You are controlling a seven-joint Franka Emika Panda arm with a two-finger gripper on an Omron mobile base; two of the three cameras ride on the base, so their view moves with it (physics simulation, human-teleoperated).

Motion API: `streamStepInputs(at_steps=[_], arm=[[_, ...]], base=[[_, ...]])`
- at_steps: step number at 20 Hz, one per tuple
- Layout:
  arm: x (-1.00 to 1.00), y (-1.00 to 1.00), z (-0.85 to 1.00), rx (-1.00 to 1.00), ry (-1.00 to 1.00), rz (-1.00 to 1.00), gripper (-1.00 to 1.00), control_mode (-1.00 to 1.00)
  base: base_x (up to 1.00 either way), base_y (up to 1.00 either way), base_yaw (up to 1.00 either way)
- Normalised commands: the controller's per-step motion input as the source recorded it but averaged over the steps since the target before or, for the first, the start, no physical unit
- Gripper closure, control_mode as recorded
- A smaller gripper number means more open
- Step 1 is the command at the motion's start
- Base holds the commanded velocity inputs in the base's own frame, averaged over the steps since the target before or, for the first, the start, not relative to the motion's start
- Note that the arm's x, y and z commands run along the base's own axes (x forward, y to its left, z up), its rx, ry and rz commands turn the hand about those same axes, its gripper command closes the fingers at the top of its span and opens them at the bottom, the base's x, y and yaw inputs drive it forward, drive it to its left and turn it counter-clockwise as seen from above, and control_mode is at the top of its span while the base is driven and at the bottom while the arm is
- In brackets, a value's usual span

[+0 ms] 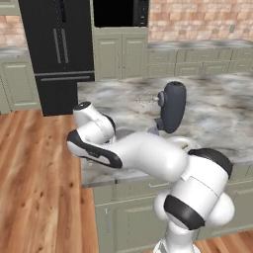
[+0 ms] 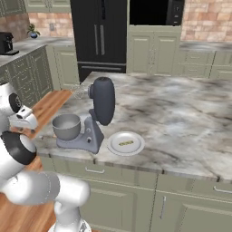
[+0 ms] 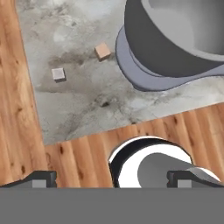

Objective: Add butter and sugar cubes to the stand mixer bowl and then turn on the stand mixer to begin making frosting.

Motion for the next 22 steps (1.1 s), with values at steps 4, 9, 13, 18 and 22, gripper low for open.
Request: streamStepInputs(at_steps=[4, 9, 13, 18, 22], arm=[[0.13, 0.00, -0.30, 0.00, -0.02, -0.08, -1.00, -1.00], [0.20, 0.00, -0.26, 0.00, -0.03, -0.05, -1.00, -1.00], [0.24, 0.00, -0.27, 0.01, -0.01, 0.00, -1.00, -1.00], [0.17, 0.00, -0.22, 0.04, 0.00, 0.00, -1.00, -1.00], [0.08, 0.00, -0.25, 0.02, 0.00, 0.00, -1.00, -1.00]], base=[[0.00, 0.00, 0.00], [0.00, 0.00, 0.00], [0.00, 0.00, 0.00], [0.00, 0.00, 0.00], [0.00, 0.00, 0.00]])
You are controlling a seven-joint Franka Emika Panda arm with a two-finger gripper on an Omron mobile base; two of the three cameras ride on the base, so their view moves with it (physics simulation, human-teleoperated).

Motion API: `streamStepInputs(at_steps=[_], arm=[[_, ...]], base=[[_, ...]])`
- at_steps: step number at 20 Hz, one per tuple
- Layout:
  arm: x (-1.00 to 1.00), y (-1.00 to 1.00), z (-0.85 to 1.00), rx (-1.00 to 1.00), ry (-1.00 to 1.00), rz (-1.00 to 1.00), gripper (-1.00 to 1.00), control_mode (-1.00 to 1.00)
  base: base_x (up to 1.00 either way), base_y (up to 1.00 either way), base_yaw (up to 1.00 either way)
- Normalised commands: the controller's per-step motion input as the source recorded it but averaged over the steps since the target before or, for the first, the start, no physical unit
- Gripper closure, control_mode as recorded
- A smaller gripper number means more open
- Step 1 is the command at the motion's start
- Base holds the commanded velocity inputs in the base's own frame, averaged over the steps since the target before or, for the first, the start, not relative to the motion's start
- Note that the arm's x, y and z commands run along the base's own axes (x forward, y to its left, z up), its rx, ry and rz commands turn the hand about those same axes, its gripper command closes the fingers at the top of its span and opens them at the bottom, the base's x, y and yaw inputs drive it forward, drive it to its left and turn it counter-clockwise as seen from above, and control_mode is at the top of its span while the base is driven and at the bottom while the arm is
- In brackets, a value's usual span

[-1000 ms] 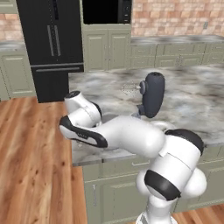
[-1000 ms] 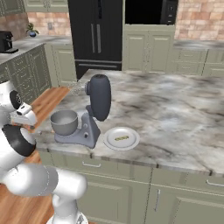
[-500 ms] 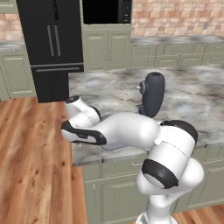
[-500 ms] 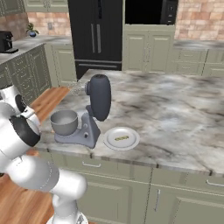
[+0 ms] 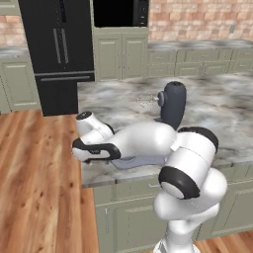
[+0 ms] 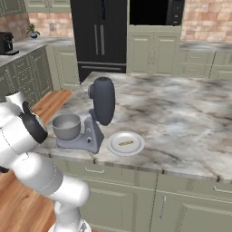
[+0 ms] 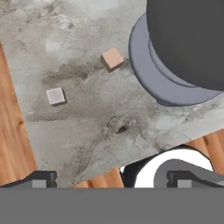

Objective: Add butter and sugar cubes to the stand mixer bowl and then turn on the stand mixer to begin making frosting.

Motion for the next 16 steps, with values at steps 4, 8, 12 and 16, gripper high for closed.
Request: streamStepInputs(at_steps=[4, 8, 12, 16], arm=[[0.13, 0.05, -0.28, 0.01, -0.01, 0.00, -1.00, -1.00], [0.13, 0.09, -0.23, 0.01, -0.02, 0.00, -1.00, -1.00], [0.17, 0.12, -0.16, 0.02, -0.03, 0.00, -1.00, -1.00], [0.22, 0.15, -0.18, 0.01, -0.03, 0.00, -1.00, -1.00]], base=[[0.00, 0.00, 0.00], [0.00, 0.00, 0.00], [0.00, 0.00, 0.00], [0.00, 0.00, 0.00]])
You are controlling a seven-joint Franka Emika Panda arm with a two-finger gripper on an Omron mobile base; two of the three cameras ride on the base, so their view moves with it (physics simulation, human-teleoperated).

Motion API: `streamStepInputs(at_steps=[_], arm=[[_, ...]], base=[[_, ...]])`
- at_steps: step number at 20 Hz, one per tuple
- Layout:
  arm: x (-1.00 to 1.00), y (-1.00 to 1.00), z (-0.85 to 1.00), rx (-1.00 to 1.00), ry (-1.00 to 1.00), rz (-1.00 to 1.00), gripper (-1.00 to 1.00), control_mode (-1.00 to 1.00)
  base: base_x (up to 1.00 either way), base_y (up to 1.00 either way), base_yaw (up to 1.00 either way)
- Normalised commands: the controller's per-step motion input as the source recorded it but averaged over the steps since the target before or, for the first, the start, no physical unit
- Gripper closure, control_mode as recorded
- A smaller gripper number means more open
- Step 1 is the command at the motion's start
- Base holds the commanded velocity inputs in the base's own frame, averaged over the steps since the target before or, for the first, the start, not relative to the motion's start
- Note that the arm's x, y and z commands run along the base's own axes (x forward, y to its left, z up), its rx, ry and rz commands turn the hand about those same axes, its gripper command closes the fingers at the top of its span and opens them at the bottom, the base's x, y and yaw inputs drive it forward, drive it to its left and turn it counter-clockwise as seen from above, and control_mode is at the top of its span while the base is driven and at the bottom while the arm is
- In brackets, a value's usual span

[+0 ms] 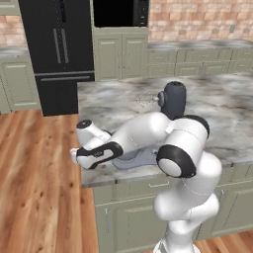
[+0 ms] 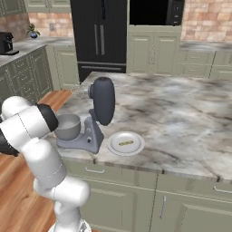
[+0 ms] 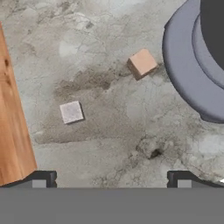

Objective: Add butter and sugar cubes to the stand mixer bowl and then turn on the stand mixer to begin making frosting.

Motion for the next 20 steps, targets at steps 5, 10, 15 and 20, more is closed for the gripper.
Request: streamStepInputs(at_steps=[5, 10, 15, 20], arm=[[0.24, 0.09, -0.15, 0.01, -0.05, 0.00, -1.00, -1.00], [0.30, 0.09, -0.09, 0.01, -0.05, 0.00, -1.00, -1.00], [0.27, 0.06, -0.20, 0.00, 0.00, 0.00, -1.00, -1.00], [0.21, 0.05, -0.19, 0.00, -0.02, 0.00, -1.00, -1.00]], base=[[0.00, 0.00, 0.00], [0.00, 0.00, 0.00], [0.00, 0.00, 0.00], [0.00, 0.00, 0.00]])
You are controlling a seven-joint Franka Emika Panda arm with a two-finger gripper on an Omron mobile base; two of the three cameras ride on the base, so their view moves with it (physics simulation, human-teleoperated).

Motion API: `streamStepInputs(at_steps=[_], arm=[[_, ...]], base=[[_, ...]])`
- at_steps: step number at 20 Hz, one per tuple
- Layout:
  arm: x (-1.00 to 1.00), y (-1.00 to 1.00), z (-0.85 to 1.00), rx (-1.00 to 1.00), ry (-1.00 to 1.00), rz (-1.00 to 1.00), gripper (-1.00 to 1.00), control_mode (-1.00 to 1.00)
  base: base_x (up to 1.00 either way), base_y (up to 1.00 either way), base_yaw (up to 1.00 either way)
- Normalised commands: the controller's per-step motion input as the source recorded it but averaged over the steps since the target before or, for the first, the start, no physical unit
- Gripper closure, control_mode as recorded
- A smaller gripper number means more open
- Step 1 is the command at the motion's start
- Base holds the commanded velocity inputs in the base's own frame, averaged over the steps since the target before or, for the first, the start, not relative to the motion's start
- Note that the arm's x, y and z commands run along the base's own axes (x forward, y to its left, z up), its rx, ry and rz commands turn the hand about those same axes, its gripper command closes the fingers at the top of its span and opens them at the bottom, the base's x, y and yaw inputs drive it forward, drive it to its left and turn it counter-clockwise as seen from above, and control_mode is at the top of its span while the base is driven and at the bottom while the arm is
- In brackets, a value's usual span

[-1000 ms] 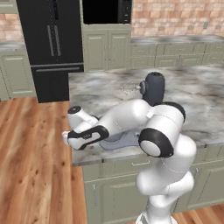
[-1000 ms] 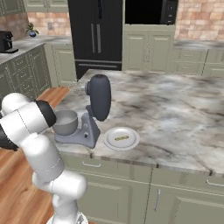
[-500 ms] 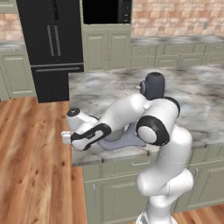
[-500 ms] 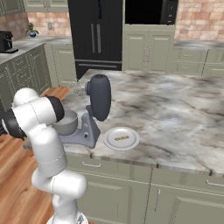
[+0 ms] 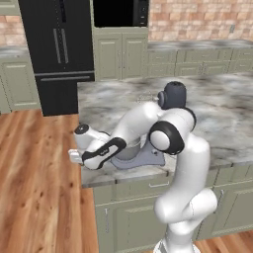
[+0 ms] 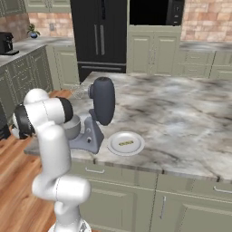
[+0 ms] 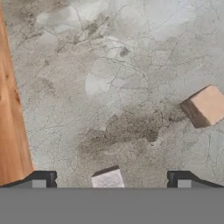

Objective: Add butter and sugar cubes to the stand mixer bowl and then turn on the stand mixer to begin making frosting.

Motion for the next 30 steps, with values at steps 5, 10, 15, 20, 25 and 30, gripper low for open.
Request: streamStepInputs(at_steps=[5, 10, 15, 20, 25, 30], arm=[[0.18, 0.03, -0.19, 0.00, -0.02, 0.00, -1.00, -1.00], [0.00, 0.03, -0.19, 0.00, 0.00, 0.00, 1.00, -1.00], [-0.02, -0.01, 0.06, 0.00, -0.03, -0.02, 1.00, -1.00], [-0.31, -0.32, 0.85, 0.03, -0.20, -0.03, 1.00, -1.00], [-0.42, -0.52, 1.00, 0.08, -0.09, 0.00, 1.00, -1.00], [-0.18, -0.74, 1.00, 0.05, 0.02, -0.04, 1.00, -1.00]], base=[[0.00, 0.00, 0.00], [0.00, 0.00, 0.00], [0.00, 0.00, 0.00], [0.00, 0.00, 0.00], [0.00, 0.00, 0.00], [0.00, 0.00, 0.00]])
